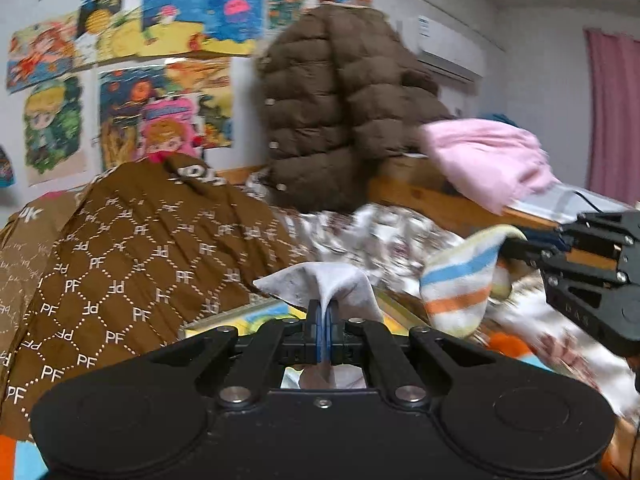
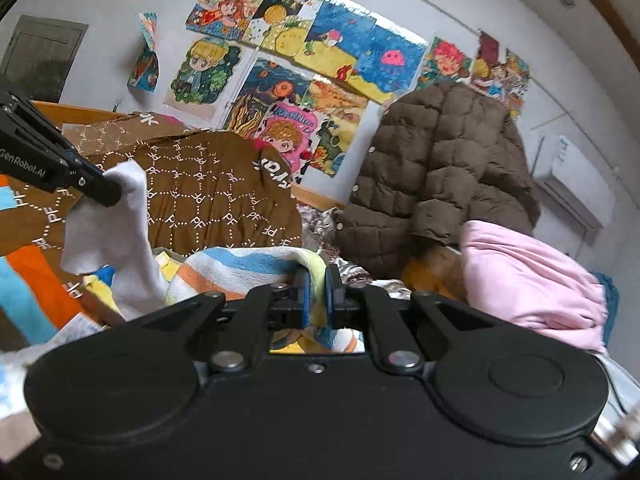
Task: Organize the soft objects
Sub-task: 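Lift and carry the white cloth and striped fabric with both tools to the tray, then lower both held items into the tray and open both tools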
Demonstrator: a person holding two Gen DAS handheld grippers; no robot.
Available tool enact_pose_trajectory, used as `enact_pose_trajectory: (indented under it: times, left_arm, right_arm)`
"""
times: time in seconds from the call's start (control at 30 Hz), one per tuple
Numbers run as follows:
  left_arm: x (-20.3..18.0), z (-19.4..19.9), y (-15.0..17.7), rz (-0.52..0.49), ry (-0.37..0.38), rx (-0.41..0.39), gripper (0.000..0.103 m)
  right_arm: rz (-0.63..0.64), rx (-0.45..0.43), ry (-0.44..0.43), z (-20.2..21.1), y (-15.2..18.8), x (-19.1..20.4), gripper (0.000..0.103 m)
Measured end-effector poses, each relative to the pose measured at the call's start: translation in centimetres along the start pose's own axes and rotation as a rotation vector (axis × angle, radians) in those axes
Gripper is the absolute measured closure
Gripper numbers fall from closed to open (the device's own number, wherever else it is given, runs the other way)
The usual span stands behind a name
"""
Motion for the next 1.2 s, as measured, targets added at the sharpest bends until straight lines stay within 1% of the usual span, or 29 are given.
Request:
enact_pose_trajectory:
  times: [0.1,0.2,0.43,0.5,0.63,0.77,0.93,1.1,1.2]
  left_arm:
    - [1.5,-3.2,-0.7,0.029,-0.024,-0.009,0.102]
    - [2.5,-6.6,-1.0,0.063,-0.032,-0.006,0.102]
    - [3.9,-14.3,-0.9,0.144,-0.026,0.015,0.102]
    - [4.0,-15.9,-0.6,0.168,-0.023,0.018,0.102]
    - [4.7,-19.2,0.0,0.213,-0.014,0.051,0.102]
    - [5.6,-21.6,1.0,0.257,-0.007,0.088,0.102]
    - [6.9,-24.2,2.7,0.317,-0.001,0.154,0.102]
    - [7.5,-25.7,4.1,0.329,-0.001,0.191,0.102]
    - [7.7,-26.4,4.8,0.332,-0.001,0.208,0.102]
  right_arm:
    - [0.009,0.017,-0.018,-4.1,-0.6,0.6,0.101]
    - [0.007,0.049,-0.035,-7.5,-0.5,1.2,0.101]
    - [-0.088,0.179,-0.072,-15.1,0.5,1.5,0.100]
    - [-0.100,0.217,-0.072,-17.4,0.6,1.7,0.100]
    - [-0.095,0.278,-0.056,-20.0,1.6,2.1,0.100]
    - [-0.094,0.329,-0.059,-23.0,2.3,2.8,0.100]
    - [-0.074,0.387,-0.074,-27.6,3.3,4.6,0.100]
    - [-0.027,0.435,-0.084,-33.0,3.9,6.5,0.100]
    - [0.005,0.460,-0.089,-34.6,4.7,8.1,0.100]
Point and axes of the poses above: each gripper's, at about its wrist camera, not at the fingertips, and z roughly against the way its jaws point, x to its left, y to its underside, the point moved 7 cm from there along -z, roughly the way its jaws point, and after that the axes turned 9 degrees about x, right-handed, at the moved point
